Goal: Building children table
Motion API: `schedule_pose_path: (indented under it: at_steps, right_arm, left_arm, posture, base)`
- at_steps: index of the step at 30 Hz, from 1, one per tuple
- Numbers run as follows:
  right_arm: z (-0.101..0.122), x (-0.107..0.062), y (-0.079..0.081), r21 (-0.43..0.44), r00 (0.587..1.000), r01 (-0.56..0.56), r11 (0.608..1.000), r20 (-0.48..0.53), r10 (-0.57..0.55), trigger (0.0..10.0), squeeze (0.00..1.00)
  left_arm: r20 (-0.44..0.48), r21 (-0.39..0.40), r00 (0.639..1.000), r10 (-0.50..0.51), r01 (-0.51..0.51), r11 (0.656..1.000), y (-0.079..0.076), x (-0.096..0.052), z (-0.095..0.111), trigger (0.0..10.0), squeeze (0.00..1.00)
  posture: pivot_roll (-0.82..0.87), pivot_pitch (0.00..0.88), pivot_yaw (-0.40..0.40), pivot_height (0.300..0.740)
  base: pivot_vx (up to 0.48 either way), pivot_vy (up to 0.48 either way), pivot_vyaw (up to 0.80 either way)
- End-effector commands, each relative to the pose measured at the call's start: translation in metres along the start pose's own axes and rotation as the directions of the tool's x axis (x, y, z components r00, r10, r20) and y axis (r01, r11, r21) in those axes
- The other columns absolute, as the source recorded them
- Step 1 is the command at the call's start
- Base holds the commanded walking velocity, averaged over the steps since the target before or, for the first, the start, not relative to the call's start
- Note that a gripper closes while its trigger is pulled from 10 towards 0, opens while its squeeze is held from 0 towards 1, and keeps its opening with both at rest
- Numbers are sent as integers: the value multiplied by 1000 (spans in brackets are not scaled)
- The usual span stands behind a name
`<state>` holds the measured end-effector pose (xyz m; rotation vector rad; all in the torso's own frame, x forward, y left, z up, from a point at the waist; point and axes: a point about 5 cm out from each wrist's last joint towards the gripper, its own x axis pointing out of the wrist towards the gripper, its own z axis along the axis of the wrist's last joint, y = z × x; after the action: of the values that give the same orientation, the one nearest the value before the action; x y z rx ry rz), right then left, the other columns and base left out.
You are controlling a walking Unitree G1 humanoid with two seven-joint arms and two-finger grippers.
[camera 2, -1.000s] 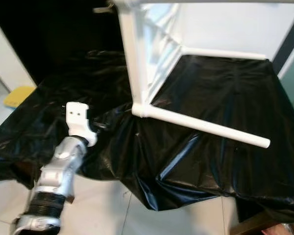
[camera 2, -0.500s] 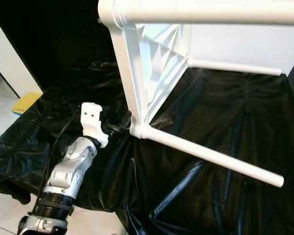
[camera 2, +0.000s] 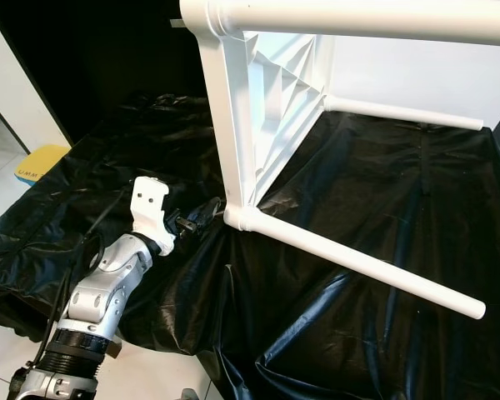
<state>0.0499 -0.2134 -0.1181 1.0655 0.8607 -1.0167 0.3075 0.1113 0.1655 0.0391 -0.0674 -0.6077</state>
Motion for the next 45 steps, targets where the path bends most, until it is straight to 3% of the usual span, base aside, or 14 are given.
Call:
schedule_pose_path:
  at_steps: [1, 13, 17, 18, 19, 20, 25, 31, 32, 33, 45]
  right_arm:
    - [-13, 6, 87, -977, 965, -190, 95, -168, 201, 10000, 0]
    - [-9, 7, 84, -977, 967, -186, 105, -163, 195, 10000, 0]
    - [-9, 7, 84, -977, 967, -185, 107, -162, 194, 10000, 0]
    - [-9, 7, 83, -977, 968, -185, 108, -162, 194, 10000, 0]
    - [-9, 7, 83, -977, 968, -185, 108, -162, 194, 10000, 0]
    - [-10, 7, 83, -977, 967, -186, 104, -164, 193, 10000, 0]
    - [-10, 7, 84, -977, 967, -187, 99, -165, 193, 10000, 0]
    - [-13, 6, 84, -977, 967, -188, 99, -167, 195, 10000, 0]
    - [-13, 6, 84, -977, 967, -189, 101, -166, 194, 10000, 0]
    - [-13, 6, 84, -977, 967, -189, 103, -166, 194, 10000, 0]
    - [-14, 6, 83, -976, 967, -190, 108, -167, 194, 10000, 0]
  left_arm:
    - [23, 24, 993, -116, 115, 993, -7, 3, 13, 10000, 0]
    - [88, 82, 982, -165, 158, 984, 0, 9, 51, 10000, 0]
    - [94, 70, 980, -175, 169, 983, 0, 10, 54, 10000, 0]
    - [98, 60, 978, -183, 178, 982, -1, 11, 55, 10000, 122]
    - [98, 60, 978, -183, 178, 982, -1, 11, 55, 10000, 122]
    - [134, 1, 964, -228, 230, 973, -8, 14, 61, 10000, 1000]
    - [166, -8, 950, -266, 271, 963, -13, 19, 71, 10000, 1000]
    - [188, 34, 945, -268, 267, 963, -6, 31, 90, 10000, 1000]
    - [183, 33, 949, -256, 255, 966, -4, 34, 91, 10000, 145]
    - [178, 33, 952, -250, 248, 968, -3, 36, 91, 10000, 0]
    - [148, 45, 959, -241, 237, 971, 2, 47, 91, 10000, 0]
  posture:
    - [51, 39, 20, 740]
    - [50, 38, 24, 740]
    - [52, 38, 23, 740]
    - [52, 38, 23, 740]
    - [52, 38, 23, 740]
    - [55, 35, 21, 740]
    - [54, 31, 19, 740]
    - [46, 21, 26, 740]
    - [44, 19, 27, 740]
    - [40, 16, 31, 740]
    - [36, 10, 36, 740]
  base:
    - [0, 0, 0]
    - [0, 0, 0]
    - [0, 0, 0]
    - [0, 0, 0]
    - [0, 0, 0]
    - [0, 0, 0]
    - [0, 0, 0]
    - [0, 0, 0]
    - [0, 0, 0]
    - [0, 0, 0]
    - [0, 0, 0]
